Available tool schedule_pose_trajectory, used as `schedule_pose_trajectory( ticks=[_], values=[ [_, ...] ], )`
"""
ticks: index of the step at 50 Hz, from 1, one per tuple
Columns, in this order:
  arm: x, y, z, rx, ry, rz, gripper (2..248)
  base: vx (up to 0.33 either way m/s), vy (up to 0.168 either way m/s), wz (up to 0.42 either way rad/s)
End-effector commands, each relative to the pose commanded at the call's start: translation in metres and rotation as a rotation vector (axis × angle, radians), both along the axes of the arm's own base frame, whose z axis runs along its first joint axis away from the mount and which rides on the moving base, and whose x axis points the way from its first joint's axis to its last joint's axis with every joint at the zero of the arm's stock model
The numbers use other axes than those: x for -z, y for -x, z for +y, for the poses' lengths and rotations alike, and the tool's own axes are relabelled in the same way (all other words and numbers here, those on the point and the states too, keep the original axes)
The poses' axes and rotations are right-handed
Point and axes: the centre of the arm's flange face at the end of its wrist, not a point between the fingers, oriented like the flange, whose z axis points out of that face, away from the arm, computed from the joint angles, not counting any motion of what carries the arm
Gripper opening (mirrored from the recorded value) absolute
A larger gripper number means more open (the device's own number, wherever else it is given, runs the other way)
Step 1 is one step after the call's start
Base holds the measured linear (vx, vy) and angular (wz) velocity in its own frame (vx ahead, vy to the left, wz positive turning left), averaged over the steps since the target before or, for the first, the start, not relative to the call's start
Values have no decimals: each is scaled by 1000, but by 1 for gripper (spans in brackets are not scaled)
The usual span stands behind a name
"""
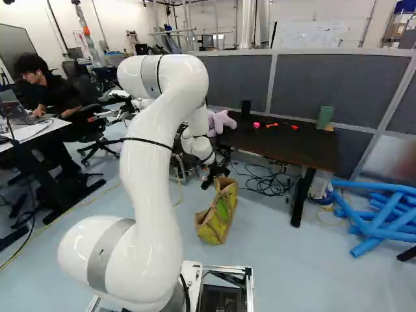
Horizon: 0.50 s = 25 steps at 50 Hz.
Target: Pick up the bag on the ground and place it on the table
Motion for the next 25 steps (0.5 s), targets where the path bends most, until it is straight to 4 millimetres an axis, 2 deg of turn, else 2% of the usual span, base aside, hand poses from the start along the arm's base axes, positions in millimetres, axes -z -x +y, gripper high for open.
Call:
schedule_pose_trajectory(
  ticks=[25],
  values=[
    [43, -39, 2, 15, -30, 47, 247, 0, 0, 0]
  ],
)
